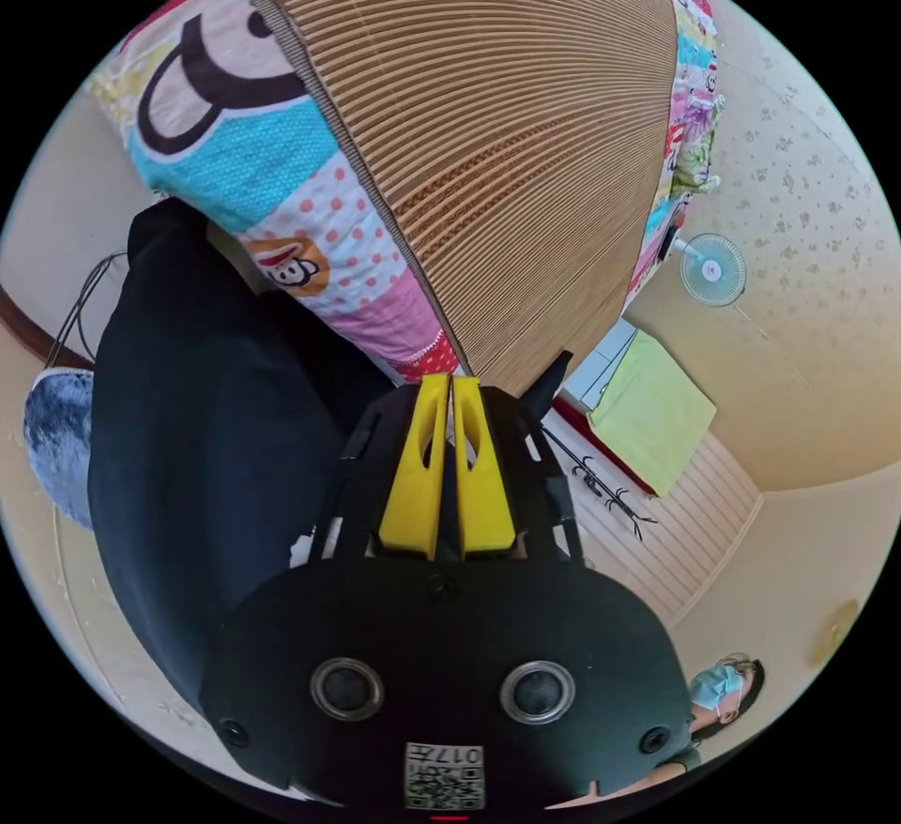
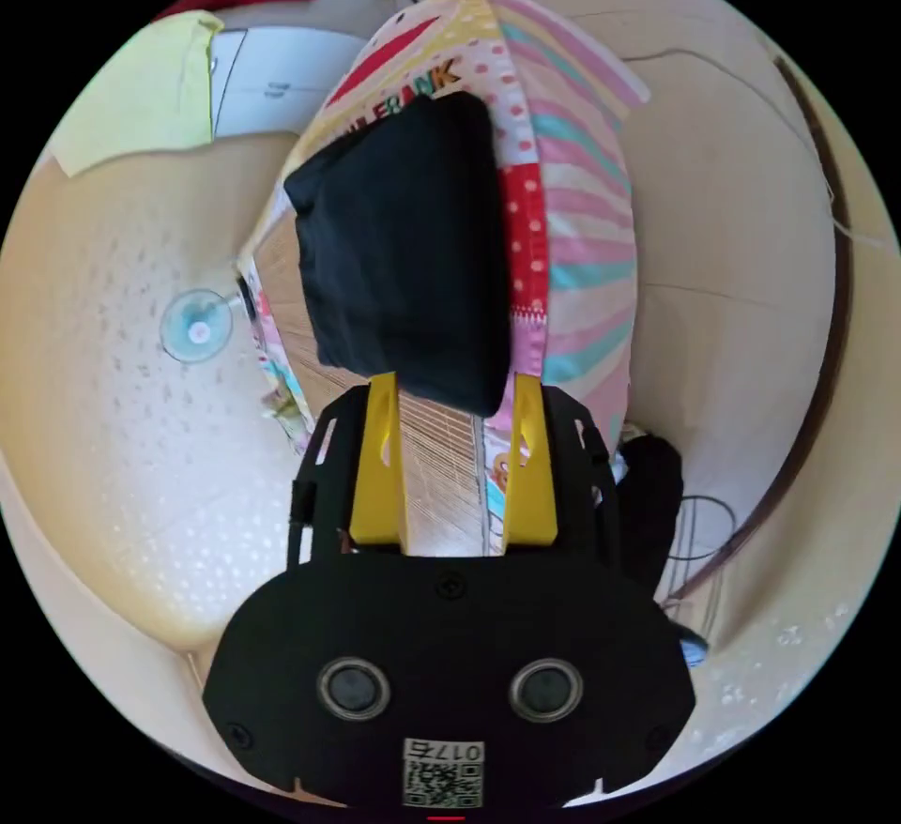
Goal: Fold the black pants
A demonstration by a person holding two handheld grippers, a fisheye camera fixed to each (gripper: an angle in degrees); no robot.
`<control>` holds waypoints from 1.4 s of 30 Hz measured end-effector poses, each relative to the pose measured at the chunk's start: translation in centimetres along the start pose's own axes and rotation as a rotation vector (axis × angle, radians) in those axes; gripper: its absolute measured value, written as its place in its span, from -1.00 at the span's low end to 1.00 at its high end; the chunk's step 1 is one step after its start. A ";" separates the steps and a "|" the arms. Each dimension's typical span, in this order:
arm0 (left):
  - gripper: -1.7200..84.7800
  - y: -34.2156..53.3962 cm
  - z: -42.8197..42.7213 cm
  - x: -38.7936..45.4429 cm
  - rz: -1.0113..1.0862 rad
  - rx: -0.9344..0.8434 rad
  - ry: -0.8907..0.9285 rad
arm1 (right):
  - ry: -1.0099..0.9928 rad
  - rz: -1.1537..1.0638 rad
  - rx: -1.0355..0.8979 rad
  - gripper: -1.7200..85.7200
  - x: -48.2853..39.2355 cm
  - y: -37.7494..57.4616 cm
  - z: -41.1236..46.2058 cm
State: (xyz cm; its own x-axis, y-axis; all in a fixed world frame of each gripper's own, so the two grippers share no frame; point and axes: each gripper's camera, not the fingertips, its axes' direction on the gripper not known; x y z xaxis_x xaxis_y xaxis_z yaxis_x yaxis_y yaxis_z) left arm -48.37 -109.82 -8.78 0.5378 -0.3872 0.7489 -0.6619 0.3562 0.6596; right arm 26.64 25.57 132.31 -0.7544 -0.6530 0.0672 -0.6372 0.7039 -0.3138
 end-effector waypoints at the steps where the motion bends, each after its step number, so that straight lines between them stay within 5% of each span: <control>1: -0.98 0.5 0.4 0.0 -0.005 0.007 0.001 | 0.018 -0.034 -0.058 -0.75 -0.5 -1.1 2.1; 11: -0.98 2.0 5.0 2.0 0.008 0.025 -0.052 | -0.012 -0.419 -0.424 -0.91 -4.4 6.8 19.1; 18: -0.98 1.2 9.2 4.9 0.055 -0.012 -0.081 | 0.337 -0.516 -1.141 -0.93 -0.5 17.4 31.1; 20: -0.98 1.0 10.3 5.7 0.080 -0.039 -0.111 | 0.237 -0.564 -1.276 -0.93 -0.2 18.1 31.4; 23: -0.98 0.6 11.9 6.9 0.127 -0.084 -0.164 | 0.104 -0.700 -1.210 -0.91 -1.6 15.5 29.6; 28: -0.98 0.6 14.5 9.0 0.226 -0.148 -0.295 | 0.334 -0.913 -0.592 -0.79 -1.2 5.1 28.5; 30: -0.97 0.7 16.0 10.2 0.296 -0.205 -0.372 | 0.392 -0.891 -0.512 -0.76 1.3 2.1 30.5; 36: -0.83 1.4 21.9 13.9 0.467 -0.410 -0.623 | 0.311 -0.757 -0.667 -0.86 9.1 -0.3 37.2; 42: -0.60 3.5 25.4 19.7 0.600 -0.380 -0.359 | -0.062 -1.004 -0.942 -0.89 11.0 6.5 37.8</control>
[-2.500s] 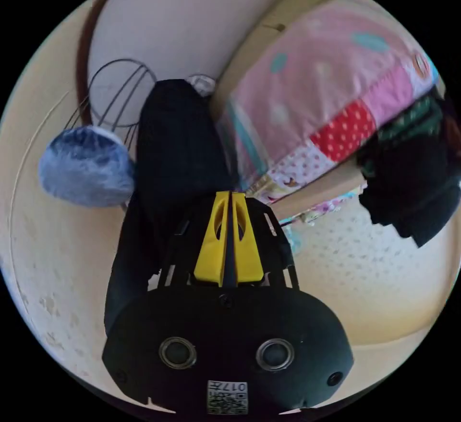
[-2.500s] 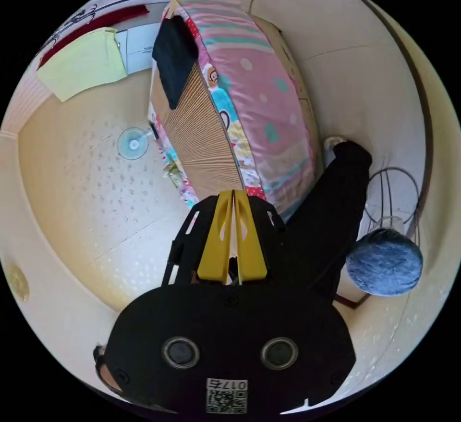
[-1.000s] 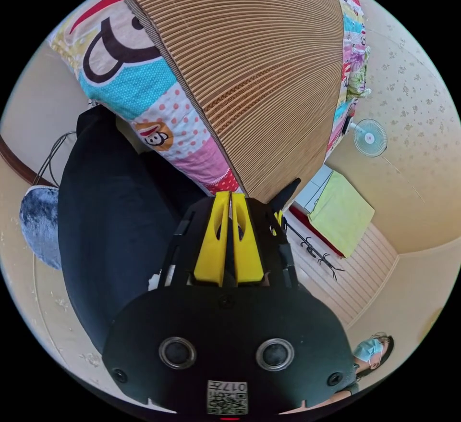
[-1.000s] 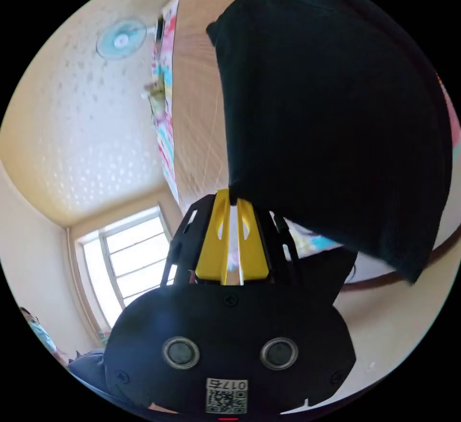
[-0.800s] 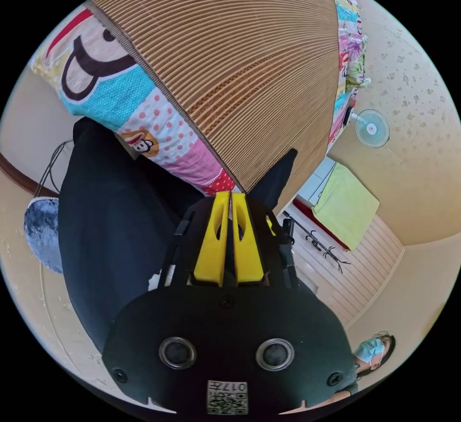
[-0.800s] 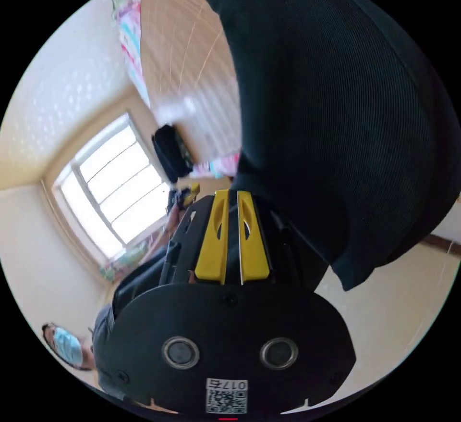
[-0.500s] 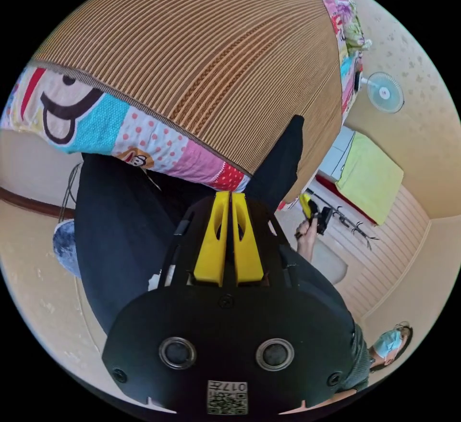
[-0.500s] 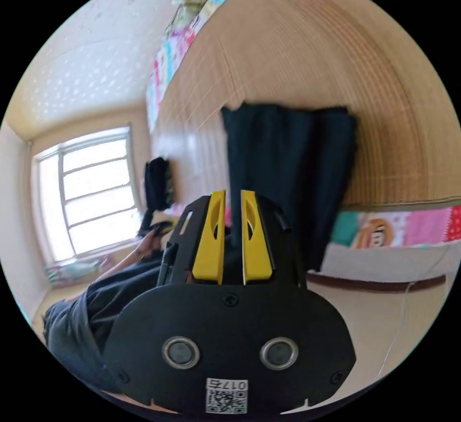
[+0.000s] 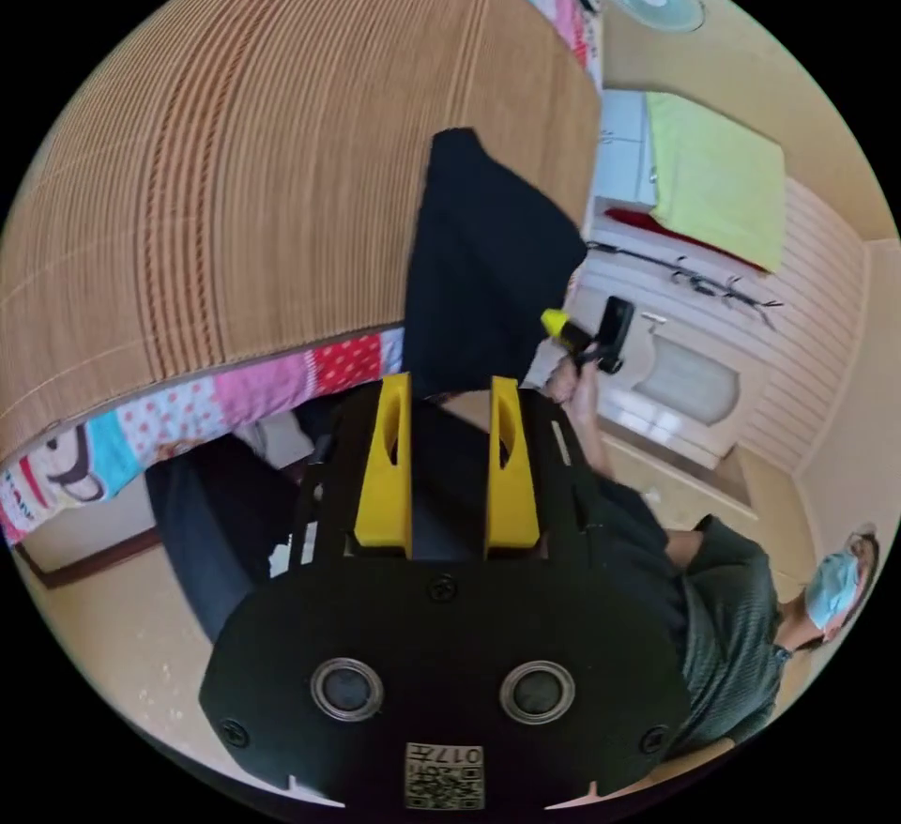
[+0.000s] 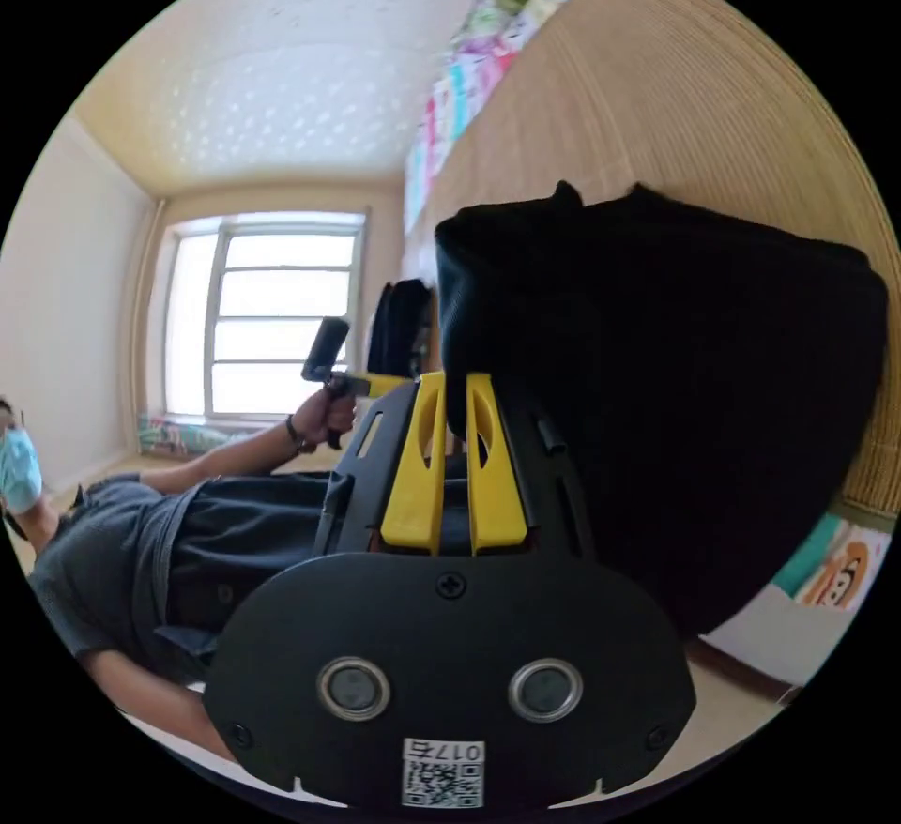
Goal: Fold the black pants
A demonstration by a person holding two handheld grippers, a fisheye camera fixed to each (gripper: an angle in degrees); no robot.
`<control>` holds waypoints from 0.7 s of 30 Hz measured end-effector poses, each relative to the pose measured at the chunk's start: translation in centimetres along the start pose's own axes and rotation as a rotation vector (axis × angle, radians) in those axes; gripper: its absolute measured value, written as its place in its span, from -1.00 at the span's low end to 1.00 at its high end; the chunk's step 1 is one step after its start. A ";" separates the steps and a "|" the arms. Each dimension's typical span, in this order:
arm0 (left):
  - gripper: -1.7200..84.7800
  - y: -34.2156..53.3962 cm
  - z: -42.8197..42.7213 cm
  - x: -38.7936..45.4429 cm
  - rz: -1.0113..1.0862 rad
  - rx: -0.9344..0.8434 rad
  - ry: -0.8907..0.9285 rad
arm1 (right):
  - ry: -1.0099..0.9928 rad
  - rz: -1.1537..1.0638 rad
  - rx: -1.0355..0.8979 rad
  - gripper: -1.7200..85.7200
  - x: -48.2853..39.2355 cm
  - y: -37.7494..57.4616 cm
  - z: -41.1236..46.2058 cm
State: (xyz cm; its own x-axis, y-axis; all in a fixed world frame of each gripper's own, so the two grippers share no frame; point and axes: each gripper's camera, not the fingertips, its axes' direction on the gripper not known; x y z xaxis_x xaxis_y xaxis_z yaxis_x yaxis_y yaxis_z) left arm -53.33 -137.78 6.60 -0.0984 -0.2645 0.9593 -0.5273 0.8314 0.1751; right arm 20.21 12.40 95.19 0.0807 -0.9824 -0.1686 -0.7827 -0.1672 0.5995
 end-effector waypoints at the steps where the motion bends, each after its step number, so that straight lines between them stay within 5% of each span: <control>1: -0.50 -0.4 0.4 0.8 0.013 0.035 0.080 | -0.016 -0.042 -0.036 -0.90 -0.5 0.6 1.7; 6: -0.34 -1.1 2.3 -0.2 -0.122 0.125 0.239 | 0.063 -0.140 -0.246 -0.90 -0.7 1.4 9.5; 8: -0.39 -1.2 3.4 -1.5 -0.170 0.088 0.280 | 0.104 -0.190 -0.336 -0.90 -0.5 1.3 11.9; 10: -0.71 -0.8 4.3 -2.5 -0.200 0.020 0.261 | 0.162 -0.261 -0.416 -0.91 -0.5 0.9 14.2; 14: -0.85 1.2 3.0 -1.7 -0.101 0.019 0.223 | 0.242 -0.369 -0.406 -0.90 -1.6 0.9 15.2; 21: -0.87 10.0 -4.3 6.8 0.676 0.041 0.620 | -0.078 -0.674 -0.189 -0.91 -8.3 1.5 12.3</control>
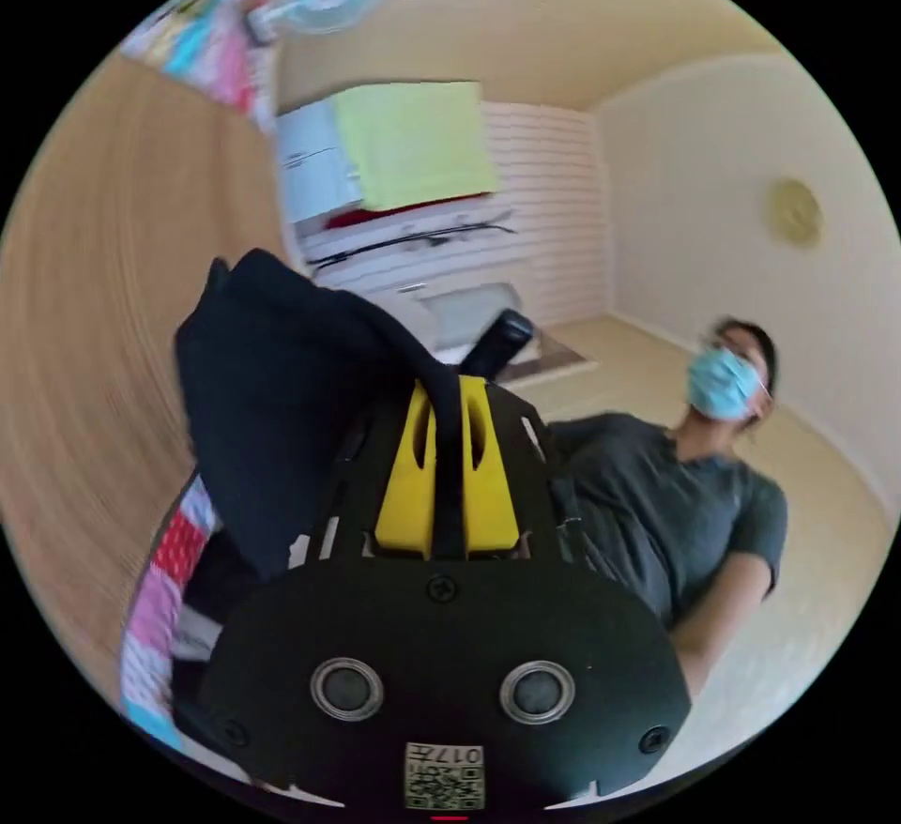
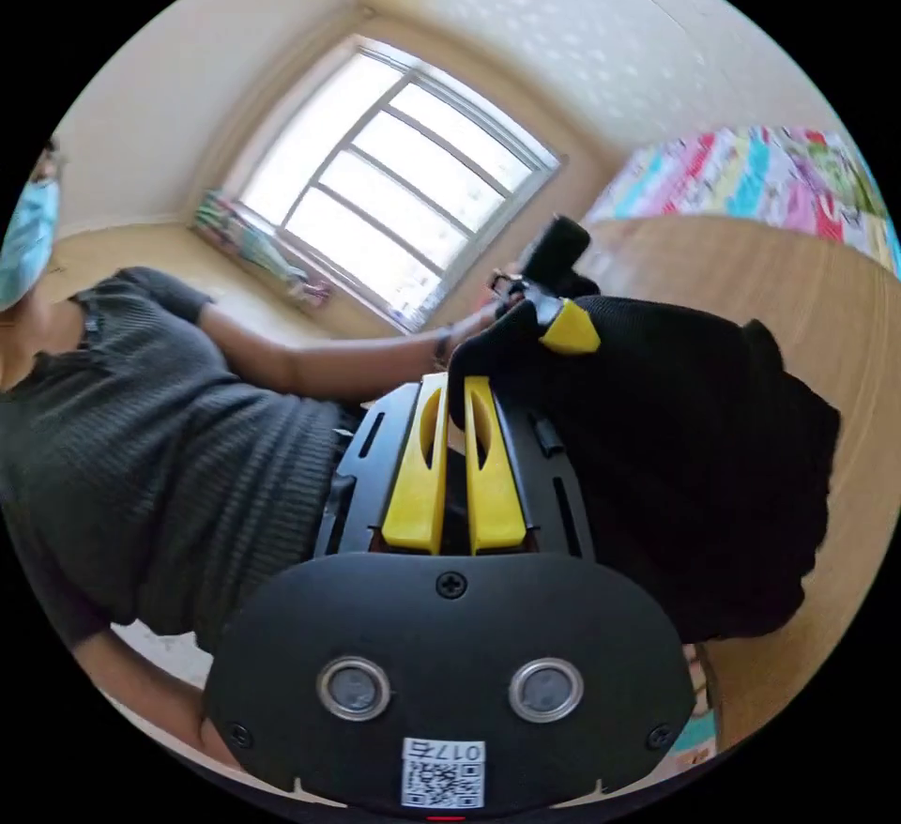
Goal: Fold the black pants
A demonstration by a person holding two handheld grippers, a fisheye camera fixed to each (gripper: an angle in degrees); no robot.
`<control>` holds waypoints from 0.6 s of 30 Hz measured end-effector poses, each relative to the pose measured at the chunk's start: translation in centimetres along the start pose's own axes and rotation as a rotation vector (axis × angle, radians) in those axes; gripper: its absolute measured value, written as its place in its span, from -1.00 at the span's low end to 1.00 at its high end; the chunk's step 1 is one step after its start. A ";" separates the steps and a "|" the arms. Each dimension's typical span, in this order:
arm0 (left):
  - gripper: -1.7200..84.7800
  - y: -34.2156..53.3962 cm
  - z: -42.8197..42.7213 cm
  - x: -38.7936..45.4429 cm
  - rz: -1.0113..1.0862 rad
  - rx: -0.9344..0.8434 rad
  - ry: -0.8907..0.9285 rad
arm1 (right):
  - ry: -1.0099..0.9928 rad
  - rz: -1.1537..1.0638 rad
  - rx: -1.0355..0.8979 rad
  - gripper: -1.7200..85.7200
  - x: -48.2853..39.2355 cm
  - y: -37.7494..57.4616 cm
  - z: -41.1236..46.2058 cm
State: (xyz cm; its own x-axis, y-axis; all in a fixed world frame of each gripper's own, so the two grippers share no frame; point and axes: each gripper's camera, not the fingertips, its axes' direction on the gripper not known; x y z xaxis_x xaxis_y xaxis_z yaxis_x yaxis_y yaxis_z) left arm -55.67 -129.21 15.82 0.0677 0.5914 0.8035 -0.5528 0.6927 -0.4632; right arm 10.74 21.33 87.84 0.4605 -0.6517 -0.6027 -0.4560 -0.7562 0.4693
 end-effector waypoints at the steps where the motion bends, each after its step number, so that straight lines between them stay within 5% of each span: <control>1: -0.87 0.3 -0.4 3.4 0.144 0.005 0.080 | -0.082 -0.066 0.064 -0.91 -1.2 -0.7 -0.4; 4: -0.87 1.1 -1.2 12.8 0.509 -0.028 0.201 | -0.217 -0.244 0.144 -0.91 -4.4 -2.5 -0.1; 7: -0.88 2.9 -2.7 22.1 0.817 0.010 0.227 | -0.093 -0.399 0.168 -0.90 -7.0 -2.8 0.9; 14: -0.89 9.7 -7.1 34.3 1.085 0.212 0.194 | 0.383 -0.380 0.197 -0.83 -6.4 0.7 2.2; 18: -0.89 13.3 -9.3 37.1 1.175 0.336 0.405 | 0.599 -0.171 0.254 -0.69 -3.0 2.6 3.5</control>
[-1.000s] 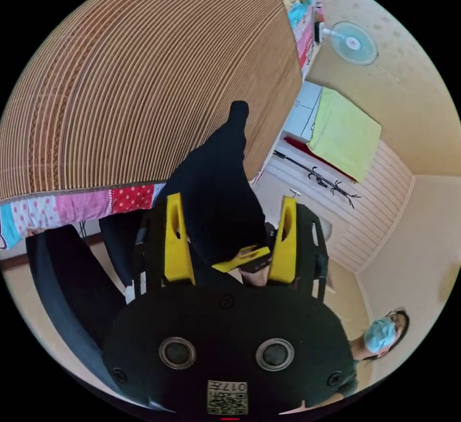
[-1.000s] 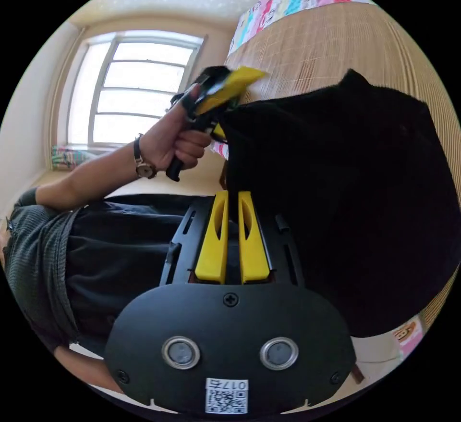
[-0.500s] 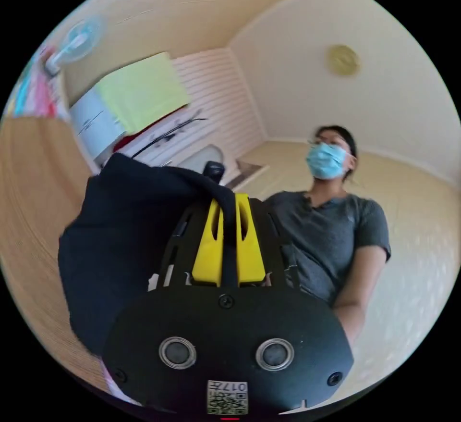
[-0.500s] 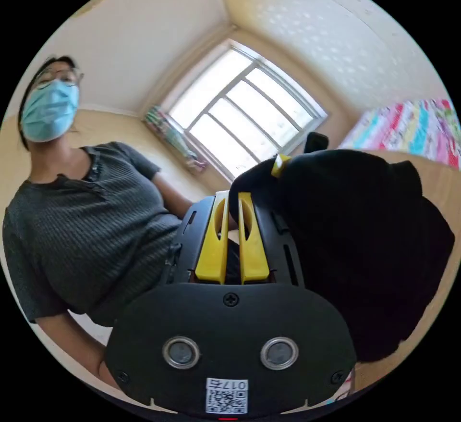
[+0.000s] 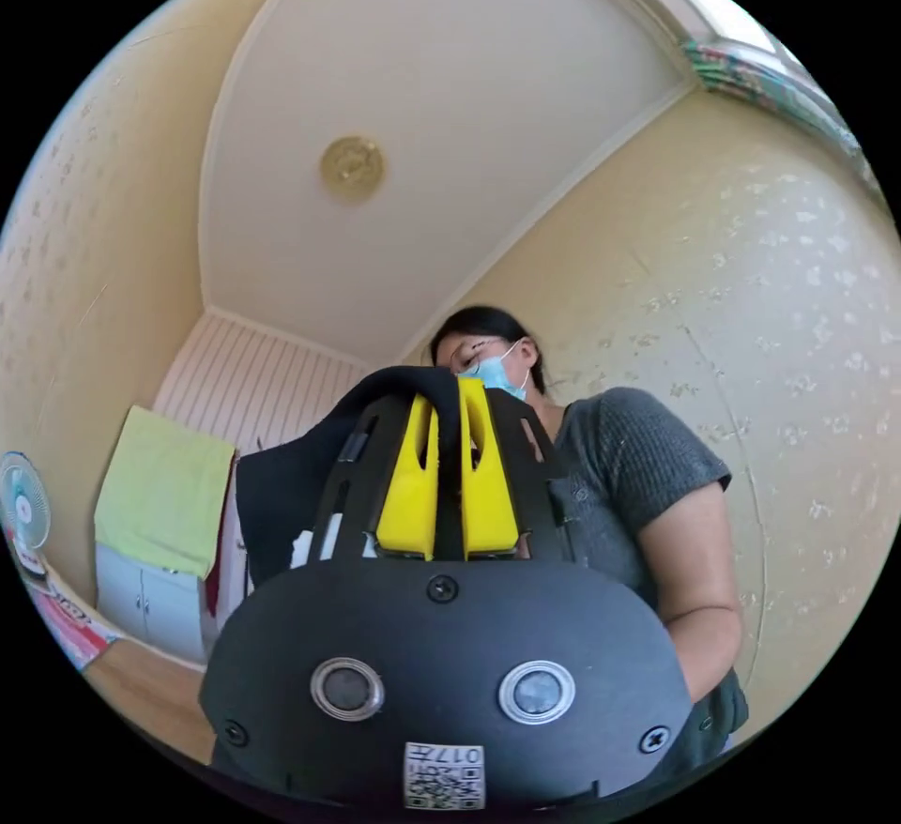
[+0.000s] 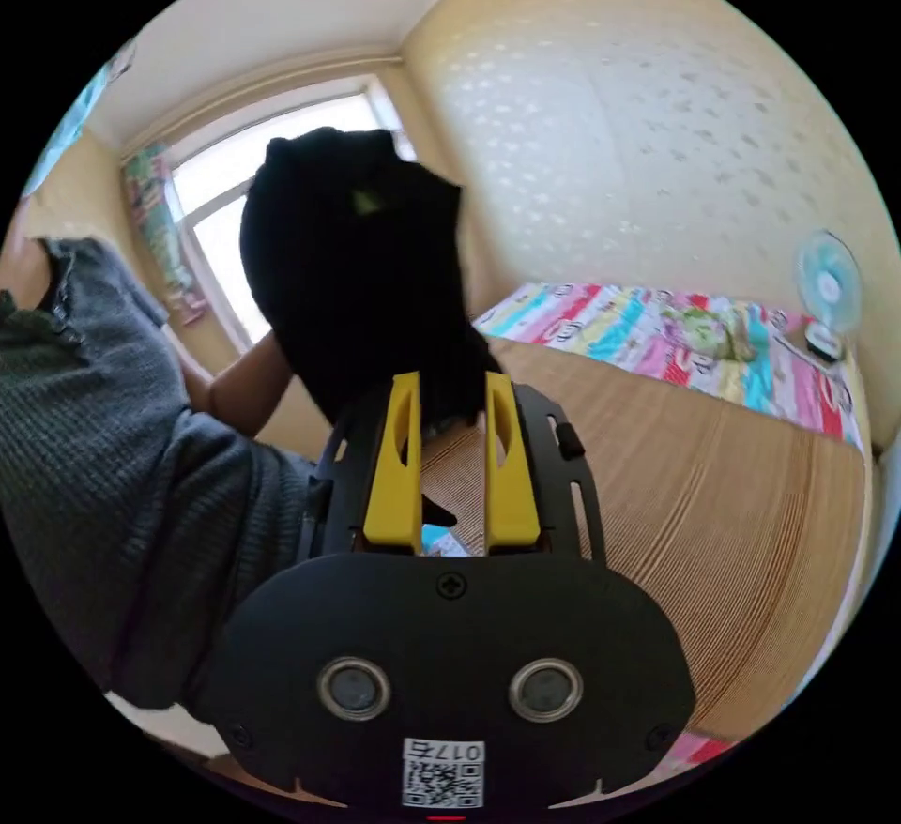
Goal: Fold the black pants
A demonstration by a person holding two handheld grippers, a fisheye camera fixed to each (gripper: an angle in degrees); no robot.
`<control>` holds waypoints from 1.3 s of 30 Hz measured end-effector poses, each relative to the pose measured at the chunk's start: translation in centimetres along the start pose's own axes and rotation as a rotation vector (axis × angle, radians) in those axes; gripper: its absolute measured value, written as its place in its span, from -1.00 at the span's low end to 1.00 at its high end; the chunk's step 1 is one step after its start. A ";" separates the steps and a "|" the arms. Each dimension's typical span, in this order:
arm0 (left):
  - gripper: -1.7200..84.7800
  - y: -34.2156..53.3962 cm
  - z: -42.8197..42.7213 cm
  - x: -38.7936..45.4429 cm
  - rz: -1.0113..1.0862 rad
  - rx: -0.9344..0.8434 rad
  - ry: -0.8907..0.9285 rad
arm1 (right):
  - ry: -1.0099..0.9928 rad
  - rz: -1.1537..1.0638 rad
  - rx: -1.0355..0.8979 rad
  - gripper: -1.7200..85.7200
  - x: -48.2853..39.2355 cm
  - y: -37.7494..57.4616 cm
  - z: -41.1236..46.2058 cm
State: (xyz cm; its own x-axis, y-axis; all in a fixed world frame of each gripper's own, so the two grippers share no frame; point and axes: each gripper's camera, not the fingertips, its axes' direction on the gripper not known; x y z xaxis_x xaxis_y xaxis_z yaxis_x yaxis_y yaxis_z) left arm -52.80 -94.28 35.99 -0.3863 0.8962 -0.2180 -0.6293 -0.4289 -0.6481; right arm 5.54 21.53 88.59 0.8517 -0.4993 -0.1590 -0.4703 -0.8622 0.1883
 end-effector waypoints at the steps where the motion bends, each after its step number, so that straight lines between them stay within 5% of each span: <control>1: -0.89 -0.4 -0.1 0.8 0.002 0.041 0.038 | 0.008 0.046 0.050 -0.66 0.6 1.0 0.3; 5: -0.89 -0.5 -0.6 3.2 0.017 0.186 0.099 | -0.118 0.057 0.071 -0.54 1.7 2.1 2.9; 9: -0.89 -0.9 -0.3 5.3 0.022 0.262 0.136 | -0.493 -0.019 0.078 -0.48 1.3 1.7 7.2; 17: -0.90 -1.6 1.3 8.1 0.014 0.297 0.167 | -0.507 -0.021 -0.116 -0.87 -1.5 1.0 15.6; 20: -0.90 -1.8 1.8 8.9 -0.006 0.268 0.126 | -0.250 0.076 -0.060 -0.90 -1.3 -0.4 13.9; 25: -0.90 -1.9 1.7 7.6 -0.198 -0.040 -0.077 | 0.250 0.180 0.180 -0.92 -1.2 -4.0 4.3; 34: -0.93 1.9 1.3 7.3 -0.468 -0.403 -0.305 | 0.589 -0.009 0.502 -0.93 -13.3 -10.6 -6.1; 39: -0.94 0.5 4.4 7.5 -0.396 -0.571 -0.415 | 0.690 -0.182 0.660 -0.93 -20.2 -12.4 -9.5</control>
State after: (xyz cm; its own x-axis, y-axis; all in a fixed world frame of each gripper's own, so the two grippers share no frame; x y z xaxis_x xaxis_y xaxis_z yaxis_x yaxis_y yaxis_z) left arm -58.99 -88.25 37.30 -0.4963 0.8063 0.3218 -0.3735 0.1363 -0.9176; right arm -3.62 43.15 98.66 0.7735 -0.3746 0.5113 -0.1736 -0.9010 -0.3975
